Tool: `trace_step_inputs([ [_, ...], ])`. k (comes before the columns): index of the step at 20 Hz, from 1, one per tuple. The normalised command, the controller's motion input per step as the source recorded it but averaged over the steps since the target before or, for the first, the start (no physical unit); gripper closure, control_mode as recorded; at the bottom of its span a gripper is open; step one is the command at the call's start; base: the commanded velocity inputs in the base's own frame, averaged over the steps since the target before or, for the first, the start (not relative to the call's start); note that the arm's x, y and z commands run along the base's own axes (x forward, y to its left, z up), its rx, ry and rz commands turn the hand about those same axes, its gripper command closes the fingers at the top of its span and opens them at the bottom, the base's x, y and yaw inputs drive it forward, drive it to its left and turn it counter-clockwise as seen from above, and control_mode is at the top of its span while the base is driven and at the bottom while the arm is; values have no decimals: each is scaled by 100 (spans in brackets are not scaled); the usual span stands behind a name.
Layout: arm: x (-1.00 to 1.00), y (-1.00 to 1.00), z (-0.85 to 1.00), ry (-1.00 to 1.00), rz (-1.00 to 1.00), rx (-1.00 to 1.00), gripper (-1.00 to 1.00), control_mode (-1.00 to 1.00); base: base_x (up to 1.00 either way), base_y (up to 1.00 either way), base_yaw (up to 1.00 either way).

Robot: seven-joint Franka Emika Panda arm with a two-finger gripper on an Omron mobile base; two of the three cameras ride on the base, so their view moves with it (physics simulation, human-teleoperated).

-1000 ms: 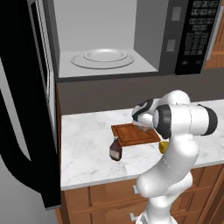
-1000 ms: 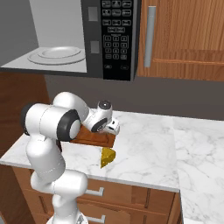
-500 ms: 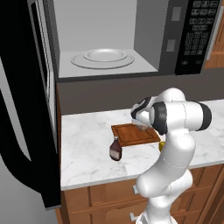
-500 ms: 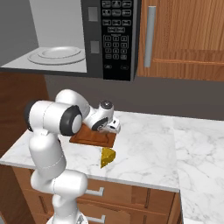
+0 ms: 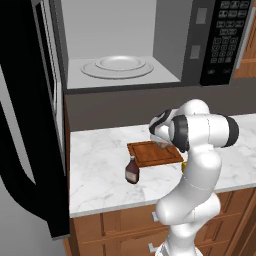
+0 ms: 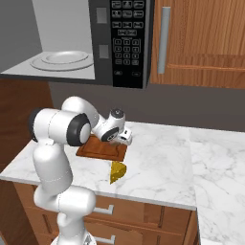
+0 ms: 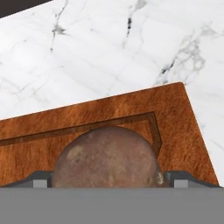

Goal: Retrieve the reheated potato from the microwave, then place the potato, cheese, and condiment on the cutting board.

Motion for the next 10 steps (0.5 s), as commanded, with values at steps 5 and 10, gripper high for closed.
trace_step_inputs([
  [5,-22,0,-25,0,0,-1,100,-100,0,0,0],
  [10,-9,3,-29,0,0,-1,-100,-100,0,0,0],
])
